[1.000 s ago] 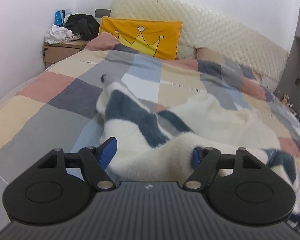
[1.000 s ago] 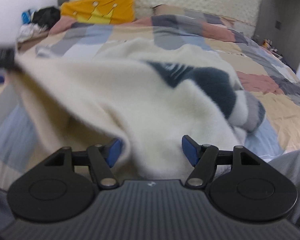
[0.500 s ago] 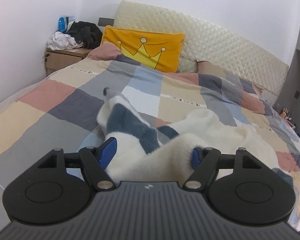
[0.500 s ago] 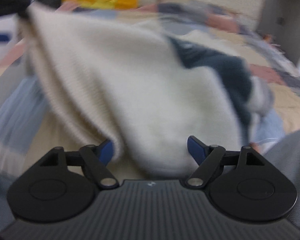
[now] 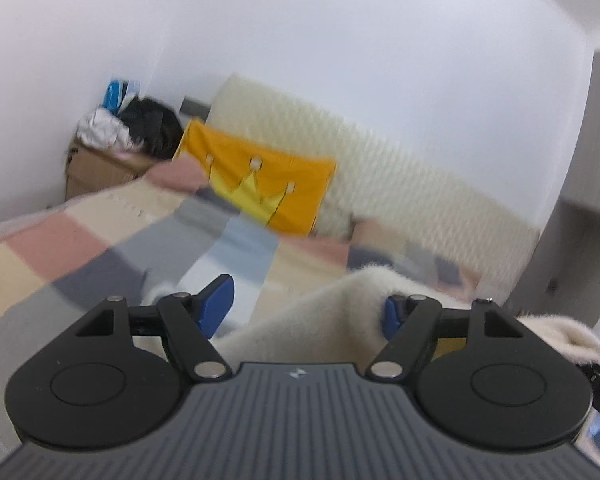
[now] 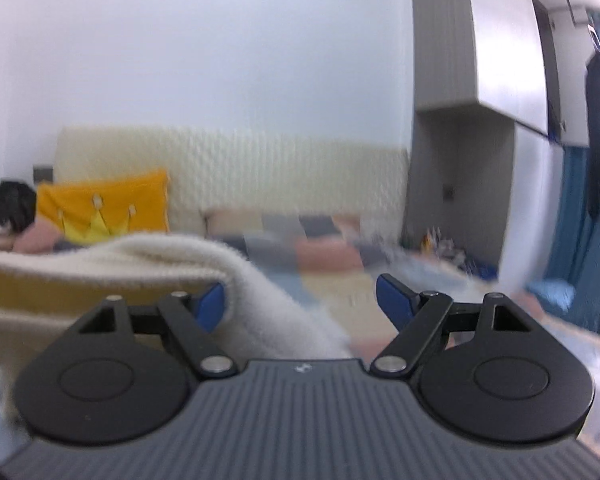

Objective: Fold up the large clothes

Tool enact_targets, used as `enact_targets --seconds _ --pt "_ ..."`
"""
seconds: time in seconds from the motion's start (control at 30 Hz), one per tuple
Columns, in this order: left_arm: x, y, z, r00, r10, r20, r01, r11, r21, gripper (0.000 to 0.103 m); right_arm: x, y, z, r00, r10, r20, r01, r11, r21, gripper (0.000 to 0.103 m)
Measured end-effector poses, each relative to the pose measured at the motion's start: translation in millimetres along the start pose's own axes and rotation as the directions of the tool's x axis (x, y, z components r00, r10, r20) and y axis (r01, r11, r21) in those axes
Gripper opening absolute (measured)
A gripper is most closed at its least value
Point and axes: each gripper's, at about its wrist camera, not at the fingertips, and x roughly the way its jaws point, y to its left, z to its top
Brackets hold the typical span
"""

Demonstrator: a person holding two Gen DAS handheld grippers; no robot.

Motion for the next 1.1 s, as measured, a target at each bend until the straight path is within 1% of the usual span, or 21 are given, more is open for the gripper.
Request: enact_targets --seconds 0.1,0.17,0.3,0.4,0.47,0.53,0.6,0.67,0.73,0.77,0.8,0.87,0.93,1.0,1.1 --pt "-3.9 -23.2 34.8 0.998 -0.016 0.065 0.016 1.0 -0.014 0.077 3.2 -9.5 42.1 0.996 0.02 0.088 -0.019 1.0 -0.009 0.08" --pt "-9.7 -40.9 61.2 0.993 -0.027 0.114 0.029 1.0 -0.012 0.076 0.4 -13.6 67.1 0.988 0.023 0.153 -0.02 1.0 -0.021 0.08" --pt "-21.7 -69.5 108.6 0.98 -0.057 0.191 0.057 0.998 0.001 0.076 0.7 -25.3 121.4 0.97 0.046 0.237 -0.043 0.999 -0.018 0.08" --pt "-37.4 -92.5 146.8 0.96 -0.074 0.271 0.065 0.997 0.042 0.076 -2.8 -33.7 160.0 0.952 0.067 0.299 -0.065 0.998 -0.02 0.08" --pt "-50.1 -108.6 173.1 0.944 -0.088 0.318 0.067 0.995 0.077 0.076 -2.4 -43.7 189.1 0.944 0.091 0.317 -0.096 0.995 0.0 0.08" --pt "-61.3 -121.6 198.0 0.932 -0.101 0.349 0.072 0.993 0.095 0.076 -5.7 -53.8 216.9 0.937 0.115 0.33 -0.131 0.991 0.025 0.08" --pt "-70.6 -131.9 224.5 0.929 -0.116 0.351 0.09 0.992 0.09 0.076 -10.9 -57.4 240.0 0.92 0.12 0.372 -0.135 0.991 0.015 0.08" --pt "-78.2 -137.9 251.1 0.93 -0.132 0.342 0.12 0.991 0.057 0.076 -19.1 -62.0 262.5 0.901 0.126 0.416 -0.14 0.99 0.006 0.081" --pt "-83.4 -142.7 274.6 0.93 -0.14 0.339 0.139 0.99 0.028 0.076 -24.9 -69.4 285.1 0.89 0.151 0.431 -0.179 0.983 0.026 0.081" --pt "-86.3 -147.5 285.3 0.928 -0.139 0.344 0.139 0.99 0.026 0.076 -26.7 -73.2 297.0 0.886 0.168 0.432 -0.204 0.978 0.039 0.081" --pt "-88.4 -152.4 294.3 0.927 -0.137 0.35 0.13 0.991 0.043 0.076 -27.8 -76.1 308.3 0.883 0.181 0.434 -0.224 0.974 0.048 0.081" --pt "-92.2 -161.8 305.1 0.921 -0.124 0.369 0.102 0.992 0.081 0.076 -27.7 -77.4 323.9 0.881 0.18 0.438 -0.224 0.973 0.05 0.081" --pt "-91.5 -166.4 310.8 0.923 -0.12 0.367 0.083 0.99 0.114 0.076 -23.4 -75.4 331.4 0.876 0.178 0.448 -0.213 0.977 0.029 0.081" --pt "-87.1 -163.4 311.5 0.93 -0.117 0.349 0.079 0.99 0.12 0.076 -12.8 -70.5 331.5 0.877 0.173 0.447 -0.2 0.98 0.013 0.081" --pt "-68.0 -153.4 301.6 0.947 -0.093 0.306 0.056 0.99 0.126 0.076 10.2 -60.8 318.2 0.891 0.191 0.412 -0.212 0.977 0.007 0.08"
